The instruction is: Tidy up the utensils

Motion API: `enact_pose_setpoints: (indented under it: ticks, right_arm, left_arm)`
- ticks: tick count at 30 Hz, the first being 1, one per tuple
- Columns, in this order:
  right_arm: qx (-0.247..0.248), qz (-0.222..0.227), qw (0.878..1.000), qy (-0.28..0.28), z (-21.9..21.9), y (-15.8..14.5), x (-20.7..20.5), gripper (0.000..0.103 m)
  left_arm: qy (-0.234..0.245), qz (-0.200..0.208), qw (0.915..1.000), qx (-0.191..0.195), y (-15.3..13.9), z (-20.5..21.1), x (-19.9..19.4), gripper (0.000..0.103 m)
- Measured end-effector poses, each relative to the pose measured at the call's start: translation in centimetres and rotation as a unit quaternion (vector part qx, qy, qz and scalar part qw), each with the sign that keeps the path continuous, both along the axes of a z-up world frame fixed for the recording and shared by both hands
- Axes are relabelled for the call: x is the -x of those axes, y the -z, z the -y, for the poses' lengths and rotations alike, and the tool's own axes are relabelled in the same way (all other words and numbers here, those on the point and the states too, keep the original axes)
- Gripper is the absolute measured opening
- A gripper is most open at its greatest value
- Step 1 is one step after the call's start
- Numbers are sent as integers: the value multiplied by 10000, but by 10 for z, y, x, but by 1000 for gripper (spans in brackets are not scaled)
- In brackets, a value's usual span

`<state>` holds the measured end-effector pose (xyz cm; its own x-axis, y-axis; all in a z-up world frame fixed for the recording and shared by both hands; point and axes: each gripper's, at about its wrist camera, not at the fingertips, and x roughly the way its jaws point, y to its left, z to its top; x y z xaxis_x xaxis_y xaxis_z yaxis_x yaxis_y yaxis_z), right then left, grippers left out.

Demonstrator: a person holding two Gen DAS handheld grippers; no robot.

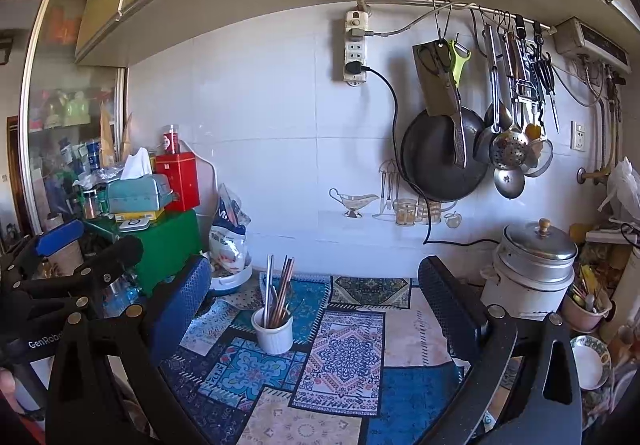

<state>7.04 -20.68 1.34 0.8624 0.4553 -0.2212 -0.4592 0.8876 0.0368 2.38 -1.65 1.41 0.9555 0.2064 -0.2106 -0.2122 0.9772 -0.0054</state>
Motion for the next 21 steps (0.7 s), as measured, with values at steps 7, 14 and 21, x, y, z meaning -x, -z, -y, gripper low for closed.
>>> enact_pose_setpoints:
  ticks: [7,14,21]
  right_arm:
    - [23,-30,10000,56,-1,0,-3,103]
    - [4,-90,9999,117,2,2,-4,103]
    - [-48,-125,9998,114,3,1,-4,103]
  left_arm:
    - [44,-3,10000,-13,0,2,-2,102]
    - [60,-21,10000,12,0,2,-3,102]
    - [11,-41,10000,82,2,0,-3,102]
